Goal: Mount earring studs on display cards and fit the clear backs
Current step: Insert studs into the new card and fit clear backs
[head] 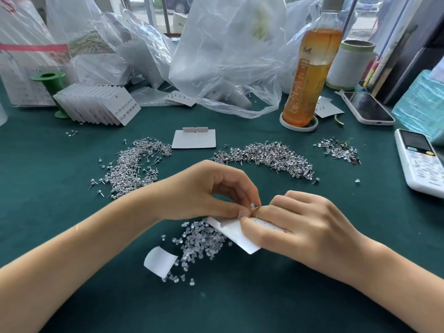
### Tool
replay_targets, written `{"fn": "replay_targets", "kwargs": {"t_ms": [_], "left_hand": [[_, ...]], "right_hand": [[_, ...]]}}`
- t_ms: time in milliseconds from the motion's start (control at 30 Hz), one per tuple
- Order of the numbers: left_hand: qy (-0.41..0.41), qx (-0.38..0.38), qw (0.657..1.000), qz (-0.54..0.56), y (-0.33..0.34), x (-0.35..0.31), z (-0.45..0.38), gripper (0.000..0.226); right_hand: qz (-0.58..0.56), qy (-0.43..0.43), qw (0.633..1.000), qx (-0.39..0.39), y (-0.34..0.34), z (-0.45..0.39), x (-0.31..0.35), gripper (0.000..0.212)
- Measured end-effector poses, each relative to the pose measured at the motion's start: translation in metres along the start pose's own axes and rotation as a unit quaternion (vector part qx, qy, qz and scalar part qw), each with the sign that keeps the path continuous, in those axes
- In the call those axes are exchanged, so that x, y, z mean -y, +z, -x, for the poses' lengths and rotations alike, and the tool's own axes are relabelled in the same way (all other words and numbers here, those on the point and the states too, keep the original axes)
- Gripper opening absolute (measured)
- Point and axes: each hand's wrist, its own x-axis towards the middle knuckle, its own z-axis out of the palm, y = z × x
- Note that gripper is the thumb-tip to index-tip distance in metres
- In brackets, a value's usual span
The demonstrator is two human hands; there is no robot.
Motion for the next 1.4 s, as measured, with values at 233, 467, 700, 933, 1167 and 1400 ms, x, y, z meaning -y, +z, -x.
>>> {"fn": "replay_targets", "kwargs": {"t_ms": [233, 467, 700, 933, 1167, 1400], "left_hand": [[0.004, 0.03, 0.999, -0.01, -0.004, -0.003, -0.002, 0.017], [-0.011, -0.031, 0.997, 0.067, -0.002, 0.0, -0.001, 0.012], [-0.012, -0.042, 0.998, 0.054, 0.001, -0.001, 0.001, 0.011], [-0.009, -0.033, 0.999, 0.017, 0.001, -0.001, 0.001, 0.013], [-0.04, -0.122, 0.985, 0.119, 0.005, 0.0, -0.004, 0.027], [-0.089, -0.155, 0.958, 0.222, 0.005, 0.007, -0.008, 0.04]], "right_hand": [[0.012, -0.002, 1.0, -0.011, 0.001, 0.0, 0.001, 0.024], [-0.009, 0.02, 0.999, -0.033, -0.001, -0.001, -0.003, 0.018], [-0.008, 0.017, 0.999, -0.047, 0.001, 0.0, -0.003, 0.016], [0.017, 0.009, 0.998, -0.063, 0.003, 0.0, 0.0, 0.027], [-0.23, 0.234, 0.942, -0.068, 0.001, -0.001, -0.003, 0.016], [-0.519, 0.51, 0.678, -0.11, -0.004, -0.007, -0.012, 0.027]]}}
